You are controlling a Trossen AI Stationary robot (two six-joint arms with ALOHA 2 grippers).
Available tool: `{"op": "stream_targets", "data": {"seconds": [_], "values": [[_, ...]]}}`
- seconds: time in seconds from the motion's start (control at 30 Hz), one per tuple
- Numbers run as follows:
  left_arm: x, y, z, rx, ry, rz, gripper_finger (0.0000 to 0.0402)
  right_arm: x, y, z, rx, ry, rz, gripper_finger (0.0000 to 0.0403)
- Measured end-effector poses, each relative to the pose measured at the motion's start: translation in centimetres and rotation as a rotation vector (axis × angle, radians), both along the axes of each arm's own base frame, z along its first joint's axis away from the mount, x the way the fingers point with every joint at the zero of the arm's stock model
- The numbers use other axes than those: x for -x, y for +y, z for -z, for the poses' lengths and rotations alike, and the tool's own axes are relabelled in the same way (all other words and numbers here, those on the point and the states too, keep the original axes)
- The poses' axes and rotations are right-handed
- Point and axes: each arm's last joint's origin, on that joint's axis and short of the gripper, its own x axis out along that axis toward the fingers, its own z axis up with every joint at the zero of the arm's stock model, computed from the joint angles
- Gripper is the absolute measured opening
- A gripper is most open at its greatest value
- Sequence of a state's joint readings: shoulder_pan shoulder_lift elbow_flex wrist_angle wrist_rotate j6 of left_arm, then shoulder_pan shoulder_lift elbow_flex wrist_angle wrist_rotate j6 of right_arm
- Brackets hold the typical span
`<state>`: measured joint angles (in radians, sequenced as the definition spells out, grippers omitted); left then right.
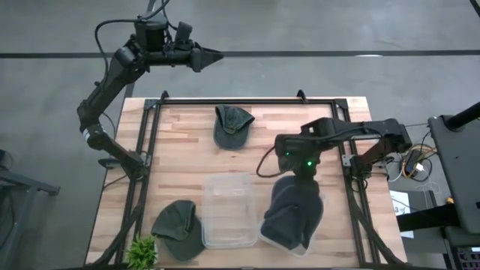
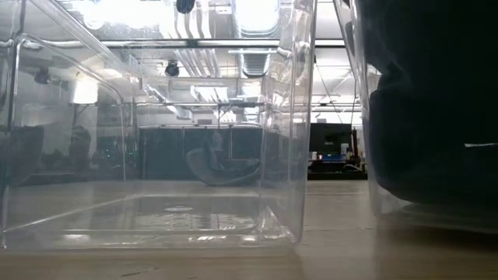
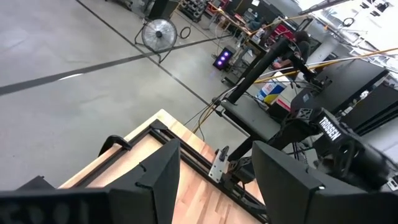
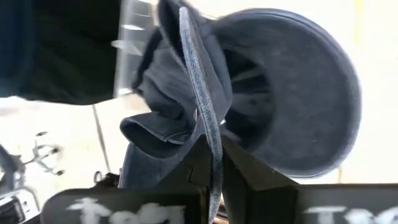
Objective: Pick & Place hat
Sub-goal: Put the blue cap into the right transparent container, then put the top black cap into the left transparent container
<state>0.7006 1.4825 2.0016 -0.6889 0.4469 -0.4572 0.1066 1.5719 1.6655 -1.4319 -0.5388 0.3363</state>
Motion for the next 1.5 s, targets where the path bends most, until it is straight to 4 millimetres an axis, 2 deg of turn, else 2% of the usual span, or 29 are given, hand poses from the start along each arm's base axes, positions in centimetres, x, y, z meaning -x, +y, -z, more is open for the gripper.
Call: {"op": "stream_targets", "data": {"seconds": [0.17,0.33,0.5,0.73,0.87,1.0,1.3,1.5], "values": [[0.0,0.0,0.0,-0.001,-0.001,0.0,0.0192,-0.1,0.0,1.8,0.022,0.045,0.009,0.0013],[0.0,0.0,0.0,0.0,-0.001,0.0,0.0192,-0.2,0.0,2.2,0.019,0.063,0.034,0.0029],[0.0,0.0,0.0,0.008,-0.003,-0.001,0.0192,-0.3,0.0,2.1,0.018,0.067,0.067,0.0088],[0.0,0.0,0.1,0.016,-0.002,-0.002,0.0192,-0.1,0.0,1.9,0.046,0.057,0.079,0.0197],[0.0,0.0,0.1,0.016,-0.002,-0.002,0.0192,-0.1,0.0,0.4,0.052,-0.002,0.084,0.0234],[0.0,0.0,0.2,0.018,0.002,-0.001,0.0192,-0.1,-0.1,-1.5,0.071,-0.081,0.095,0.0249],[0.5,-0.5,-0.1,-0.007,0.006,0.002,0.0192,0.5,-0.8,-6.9,0.212,-0.305,0.178,0.0247],[0.4,-0.3,1.0,0.058,0.084,0.003,0.0192,1.4,-1.4,-10.1,0.363,-0.454,0.278,0.0246]]}}
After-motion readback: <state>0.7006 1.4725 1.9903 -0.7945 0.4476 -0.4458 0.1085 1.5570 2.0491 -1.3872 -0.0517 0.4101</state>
